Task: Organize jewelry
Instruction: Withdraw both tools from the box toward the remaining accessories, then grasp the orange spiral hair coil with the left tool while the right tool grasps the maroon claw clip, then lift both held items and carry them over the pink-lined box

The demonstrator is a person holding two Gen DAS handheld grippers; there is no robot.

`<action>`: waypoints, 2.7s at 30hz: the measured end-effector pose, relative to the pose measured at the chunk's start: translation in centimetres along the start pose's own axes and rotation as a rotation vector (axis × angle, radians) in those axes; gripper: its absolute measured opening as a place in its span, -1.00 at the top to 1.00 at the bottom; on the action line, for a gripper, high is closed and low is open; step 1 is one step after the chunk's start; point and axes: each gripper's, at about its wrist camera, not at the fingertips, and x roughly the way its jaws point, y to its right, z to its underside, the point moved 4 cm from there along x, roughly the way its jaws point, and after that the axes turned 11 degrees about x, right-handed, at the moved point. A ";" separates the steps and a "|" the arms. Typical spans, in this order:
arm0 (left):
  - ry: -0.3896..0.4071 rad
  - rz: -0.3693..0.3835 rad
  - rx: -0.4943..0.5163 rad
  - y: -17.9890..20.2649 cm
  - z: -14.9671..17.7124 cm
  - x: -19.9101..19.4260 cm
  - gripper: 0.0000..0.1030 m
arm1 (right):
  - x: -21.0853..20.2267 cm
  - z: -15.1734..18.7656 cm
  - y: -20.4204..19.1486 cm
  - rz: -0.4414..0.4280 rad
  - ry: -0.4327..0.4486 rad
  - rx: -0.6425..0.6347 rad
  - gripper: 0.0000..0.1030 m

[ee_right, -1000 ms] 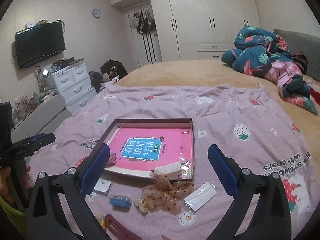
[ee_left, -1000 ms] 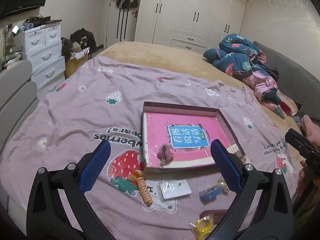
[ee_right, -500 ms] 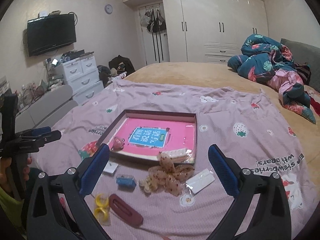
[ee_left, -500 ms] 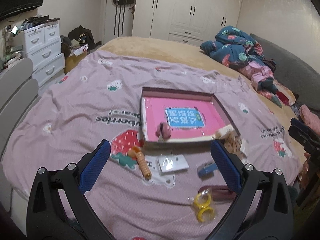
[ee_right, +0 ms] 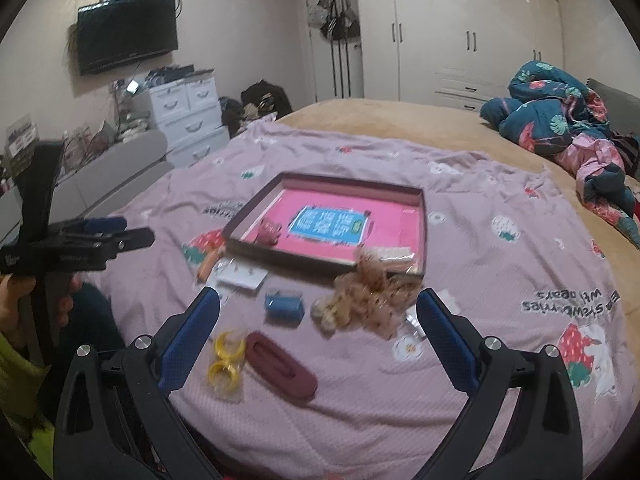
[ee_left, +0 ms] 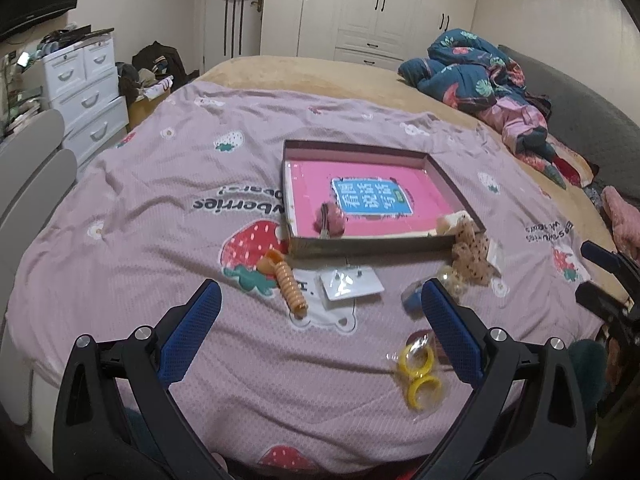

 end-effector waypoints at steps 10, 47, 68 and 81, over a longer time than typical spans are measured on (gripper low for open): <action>-0.052 0.005 0.020 0.4 2.4 0.6 -0.82 | 1.5 3.4 -0.9 0.000 -0.092 -0.040 -0.91; -0.226 0.049 -0.047 -2.3 3.3 11.4 0.19 | 11.7 8.4 -0.3 0.097 -0.330 -0.235 -0.67; -0.226 0.094 -0.104 -3.8 2.9 13.6 0.79 | 12.9 7.1 -0.5 0.025 -0.324 -0.165 0.75; -0.164 0.113 -0.093 -3.4 4.2 9.4 0.80 | 8.8 6.5 2.2 0.025 -0.259 -0.048 0.75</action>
